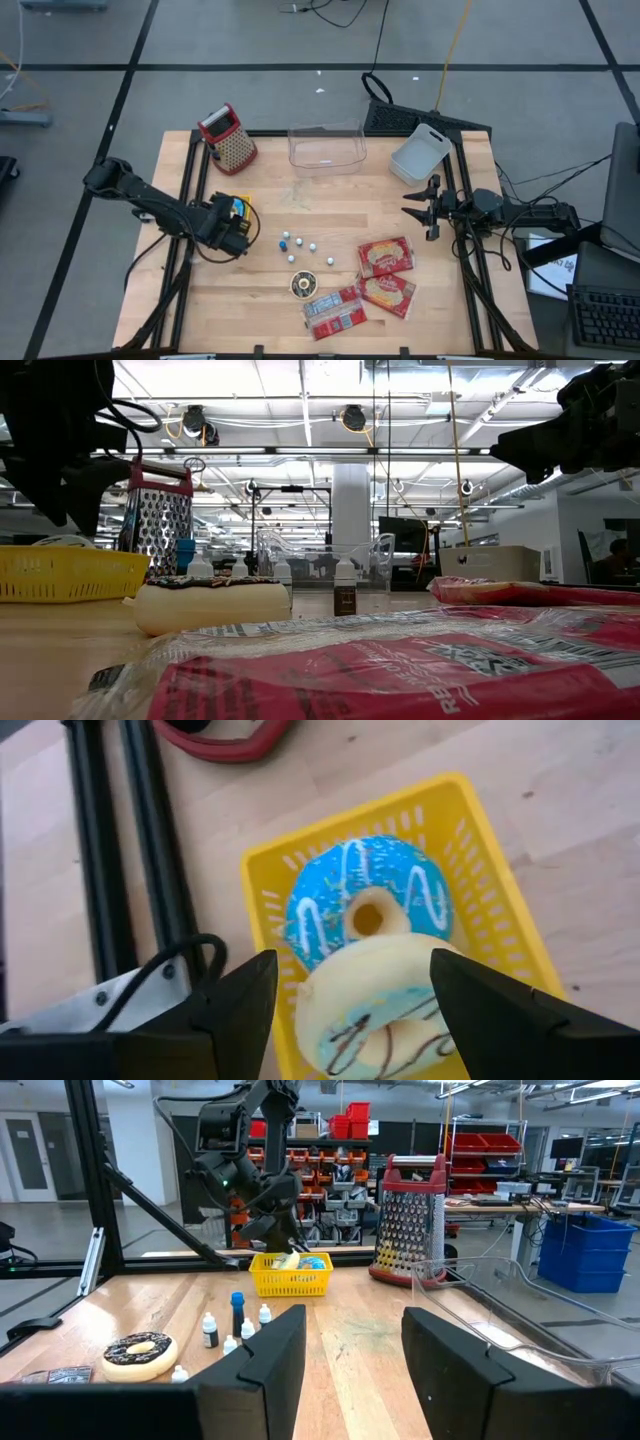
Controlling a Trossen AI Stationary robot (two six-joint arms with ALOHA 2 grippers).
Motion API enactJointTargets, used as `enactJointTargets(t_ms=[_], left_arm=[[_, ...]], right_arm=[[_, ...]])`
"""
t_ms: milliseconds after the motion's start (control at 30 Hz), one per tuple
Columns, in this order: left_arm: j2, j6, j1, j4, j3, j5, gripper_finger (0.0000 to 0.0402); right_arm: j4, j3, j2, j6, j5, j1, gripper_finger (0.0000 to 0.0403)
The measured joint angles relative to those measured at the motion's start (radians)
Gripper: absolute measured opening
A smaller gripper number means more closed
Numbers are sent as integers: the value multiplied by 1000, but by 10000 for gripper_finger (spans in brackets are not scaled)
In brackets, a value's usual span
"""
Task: Pick & Place Food Item
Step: Put the light blue donut into the yellow bin
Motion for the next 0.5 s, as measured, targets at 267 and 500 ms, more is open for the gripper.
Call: enactJointTargets(t_ms=[267,500], left_arm=[[0,11,-10,86,-46,-1,267],[17,-6,-9,115,-59,-23,267]], right_arm=[[0,0,0,0,0,0,155],[0,0,0,0,0,0,155]])
